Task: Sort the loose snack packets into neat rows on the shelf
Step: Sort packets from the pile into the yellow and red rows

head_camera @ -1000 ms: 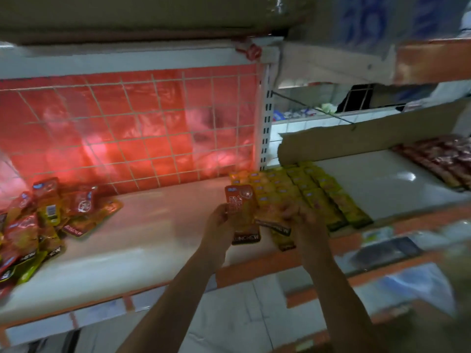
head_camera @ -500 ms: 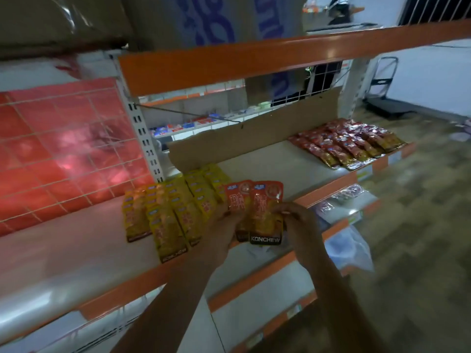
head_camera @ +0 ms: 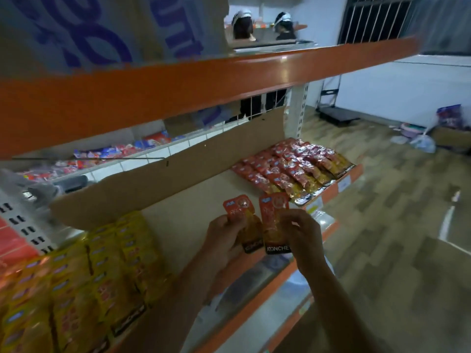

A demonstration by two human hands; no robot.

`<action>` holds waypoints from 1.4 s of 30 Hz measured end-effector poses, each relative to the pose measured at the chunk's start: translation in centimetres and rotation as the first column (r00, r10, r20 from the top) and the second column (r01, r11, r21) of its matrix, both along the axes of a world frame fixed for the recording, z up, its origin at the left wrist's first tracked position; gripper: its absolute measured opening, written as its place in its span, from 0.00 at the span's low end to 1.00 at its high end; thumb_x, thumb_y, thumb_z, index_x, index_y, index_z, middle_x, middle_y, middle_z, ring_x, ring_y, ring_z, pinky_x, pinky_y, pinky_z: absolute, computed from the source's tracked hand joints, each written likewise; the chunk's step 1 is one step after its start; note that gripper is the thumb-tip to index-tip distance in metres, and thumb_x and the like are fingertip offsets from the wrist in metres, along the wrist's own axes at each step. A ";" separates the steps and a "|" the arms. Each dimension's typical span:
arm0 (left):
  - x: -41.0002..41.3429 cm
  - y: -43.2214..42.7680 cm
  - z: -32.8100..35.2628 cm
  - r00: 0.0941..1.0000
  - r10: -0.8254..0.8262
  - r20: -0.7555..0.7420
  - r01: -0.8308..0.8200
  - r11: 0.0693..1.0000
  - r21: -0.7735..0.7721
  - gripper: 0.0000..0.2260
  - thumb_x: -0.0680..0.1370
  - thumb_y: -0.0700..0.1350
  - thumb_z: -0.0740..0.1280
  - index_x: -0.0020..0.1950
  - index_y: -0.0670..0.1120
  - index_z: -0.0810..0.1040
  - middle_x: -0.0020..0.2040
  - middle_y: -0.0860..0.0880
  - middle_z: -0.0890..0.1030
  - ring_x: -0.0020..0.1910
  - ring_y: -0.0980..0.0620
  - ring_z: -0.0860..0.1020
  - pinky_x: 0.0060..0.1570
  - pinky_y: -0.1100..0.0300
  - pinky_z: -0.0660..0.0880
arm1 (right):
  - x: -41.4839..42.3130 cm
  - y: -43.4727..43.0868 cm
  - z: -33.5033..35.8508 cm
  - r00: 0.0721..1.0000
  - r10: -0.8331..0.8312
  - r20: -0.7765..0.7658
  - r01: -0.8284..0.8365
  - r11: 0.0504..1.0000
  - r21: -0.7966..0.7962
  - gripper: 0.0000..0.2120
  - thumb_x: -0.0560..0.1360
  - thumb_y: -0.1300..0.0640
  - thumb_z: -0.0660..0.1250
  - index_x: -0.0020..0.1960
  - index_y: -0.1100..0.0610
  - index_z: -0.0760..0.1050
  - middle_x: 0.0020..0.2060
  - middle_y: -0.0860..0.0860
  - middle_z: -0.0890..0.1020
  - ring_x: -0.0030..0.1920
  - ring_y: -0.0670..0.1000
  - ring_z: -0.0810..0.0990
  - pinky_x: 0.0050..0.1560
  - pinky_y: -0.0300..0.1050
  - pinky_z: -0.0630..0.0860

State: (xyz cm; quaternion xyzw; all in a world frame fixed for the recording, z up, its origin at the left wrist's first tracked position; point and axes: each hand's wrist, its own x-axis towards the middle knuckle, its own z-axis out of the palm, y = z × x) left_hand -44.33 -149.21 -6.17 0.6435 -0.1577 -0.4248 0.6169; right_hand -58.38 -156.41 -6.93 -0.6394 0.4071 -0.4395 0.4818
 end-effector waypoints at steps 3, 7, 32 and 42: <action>0.9 -4.5 -0.4 0.988 -0.004 0.154 0.000 1.000 0.025 0.04 0.73 0.43 0.73 0.40 0.44 0.81 0.40 0.43 0.83 0.39 0.48 0.80 0.41 0.56 0.76 | 0.5 -5.0 0.2 0.999 -0.030 -0.031 0.030 0.999 -0.012 0.11 0.65 0.57 0.65 0.45 0.58 0.79 0.43 0.50 0.82 0.44 0.50 0.80 0.46 0.52 0.77; 1.3 -8.5 -1.5 0.948 -0.014 0.318 -0.015 0.996 0.089 0.06 0.70 0.45 0.75 0.37 0.45 0.81 0.31 0.47 0.79 0.30 0.52 0.75 0.33 0.58 0.70 | 1.0 -9.8 0.0 0.997 -0.055 -0.056 0.057 0.998 0.025 0.12 0.63 0.56 0.63 0.45 0.56 0.79 0.42 0.51 0.81 0.43 0.52 0.79 0.42 0.47 0.74; -1.4 -17.1 -3.6 0.691 -0.167 0.703 -0.220 0.878 0.425 0.12 0.72 0.55 0.72 0.48 0.48 0.81 0.44 0.53 0.83 0.42 0.56 0.81 0.44 0.59 0.77 | 5.2 -25.8 -0.8 0.941 0.337 0.015 -0.337 0.939 0.067 0.10 0.72 0.70 0.65 0.47 0.57 0.77 0.43 0.50 0.79 0.42 0.46 0.76 0.39 0.37 0.73; 1.1 -18.1 -0.5 0.752 0.103 0.651 -0.378 0.877 0.297 0.12 0.74 0.59 0.67 0.49 0.52 0.79 0.45 0.57 0.82 0.45 0.60 0.80 0.48 0.59 0.78 | 8.0 -24.7 -0.4 0.890 0.455 0.011 -0.456 0.889 0.037 0.11 0.72 0.71 0.65 0.51 0.60 0.75 0.44 0.48 0.77 0.41 0.37 0.76 0.38 0.32 0.74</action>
